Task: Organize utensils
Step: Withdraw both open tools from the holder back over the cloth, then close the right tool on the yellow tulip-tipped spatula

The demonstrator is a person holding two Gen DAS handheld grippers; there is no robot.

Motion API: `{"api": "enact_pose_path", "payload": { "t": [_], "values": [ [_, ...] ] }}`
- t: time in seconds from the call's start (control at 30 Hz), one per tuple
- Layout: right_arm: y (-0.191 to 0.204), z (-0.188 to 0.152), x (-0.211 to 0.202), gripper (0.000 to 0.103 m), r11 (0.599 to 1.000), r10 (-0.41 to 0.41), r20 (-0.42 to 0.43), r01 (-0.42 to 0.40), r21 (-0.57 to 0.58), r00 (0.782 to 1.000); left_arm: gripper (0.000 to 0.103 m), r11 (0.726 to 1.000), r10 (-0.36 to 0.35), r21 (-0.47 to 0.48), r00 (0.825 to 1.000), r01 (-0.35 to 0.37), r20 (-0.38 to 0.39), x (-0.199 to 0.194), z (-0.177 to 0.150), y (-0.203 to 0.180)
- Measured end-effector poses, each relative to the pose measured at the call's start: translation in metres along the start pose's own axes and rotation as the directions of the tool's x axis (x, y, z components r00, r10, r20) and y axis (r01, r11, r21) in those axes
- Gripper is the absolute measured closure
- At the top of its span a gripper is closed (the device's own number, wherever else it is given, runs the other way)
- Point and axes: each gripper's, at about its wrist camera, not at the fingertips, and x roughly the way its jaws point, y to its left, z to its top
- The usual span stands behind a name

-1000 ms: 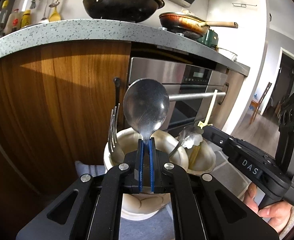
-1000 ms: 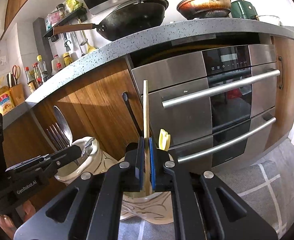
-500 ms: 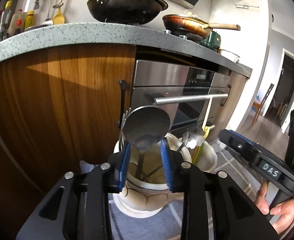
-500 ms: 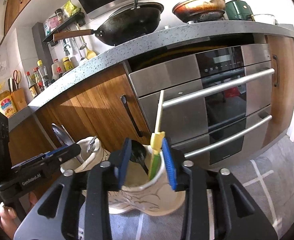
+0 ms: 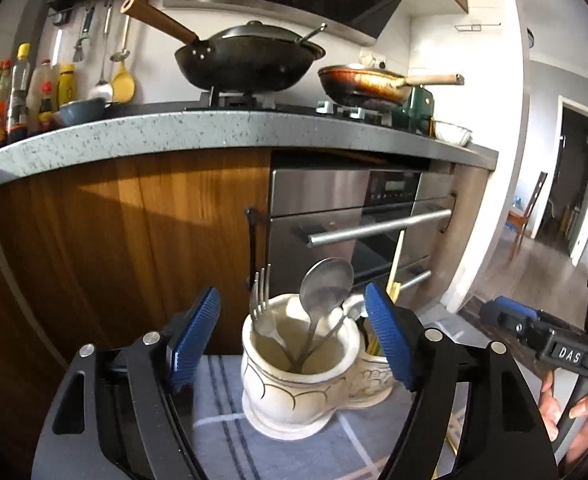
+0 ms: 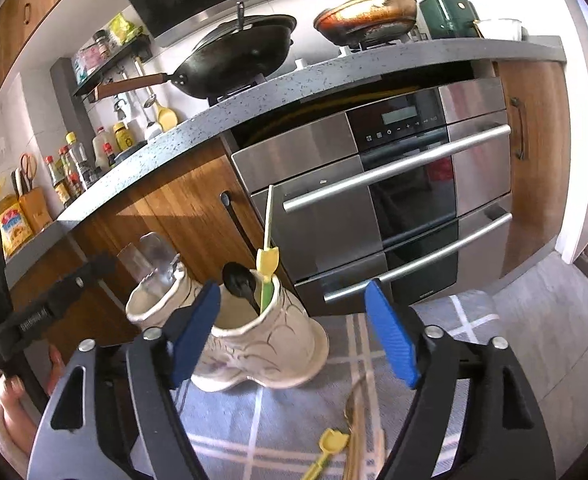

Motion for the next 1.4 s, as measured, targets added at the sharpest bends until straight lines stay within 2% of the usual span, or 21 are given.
{"api": "enact_pose_path", "payload": {
  "t": [0.07,0.2,0.33,0.47,0.63,0.8,1.03,1.13,1.2,1.27,1.4],
  "values": [
    [0.002,-0.002,-0.010,0.017,0.999,-0.006,0.009,0.006,-0.032,1.000,0.024,1.000,0.013,0.005,1.000,-0.013,0.004,-0.009,0.000,0.001],
    [0.004,-0.006,-0.033,0.005,0.996,-0.013,0.040,0.016,-0.083,0.999,0.011,1.000,0.023,0.018,1.000,-0.023,0.009,-0.025,-0.004,0.000],
    [0.001,-0.013,-0.049,0.005,0.992,-0.039,0.038,0.043,-0.116,0.999,0.006,1.000,0.006,0.021,1.000,-0.006,-0.004,-0.036,-0.015,-0.005],
    [-0.006,-0.026,-0.050,0.005,0.989,-0.071,-0.031,0.066,-0.136,0.997,0.005,0.999,-0.049,0.004,0.997,0.049,-0.060,-0.037,-0.038,-0.014],
    [-0.015,-0.052,-0.045,0.005,0.981,-0.114,-0.098,0.096,-0.168,0.989,0.005,0.995,-0.092,0.014,0.978,0.097,-0.186,-0.019,-0.074,-0.032],
    [-0.023,-0.078,-0.037,0.005,0.970,-0.163,-0.167,0.127,-0.207,0.972,0.005,0.994,-0.070,0.059,0.961,0.089,-0.268,-0.001,-0.111,-0.052],
    [-0.016,-0.114,-0.015,0.005,0.986,-0.108,-0.309,0.062,-0.156,0.945,0.005,0.977,0.000,0.203,0.958,0.061,-0.286,0.004,-0.145,-0.070],
    [-0.002,-0.122,-0.006,0.010,0.984,-0.099,-0.337,0.043,-0.170,0.936,0.005,0.987,-0.020,0.146,0.946,0.071,-0.323,0.006,-0.150,-0.055],
    [0.006,-0.126,-0.001,0.018,0.983,-0.105,-0.357,0.043,-0.177,0.928,0.005,0.994,-0.040,0.084,0.939,0.073,-0.341,0.006,-0.151,-0.042],
    [0.014,-0.130,0.007,0.031,0.983,-0.112,-0.377,0.046,-0.179,0.919,0.005,0.997,-0.044,0.039,0.940,0.061,-0.337,0.004,-0.149,-0.031],
    [0.024,-0.136,0.020,0.048,0.980,-0.136,-0.407,0.063,-0.188,0.903,0.005,0.999,-0.032,0.016,0.948,0.039,-0.316,-0.001,-0.144,-0.022]
  ]
}}
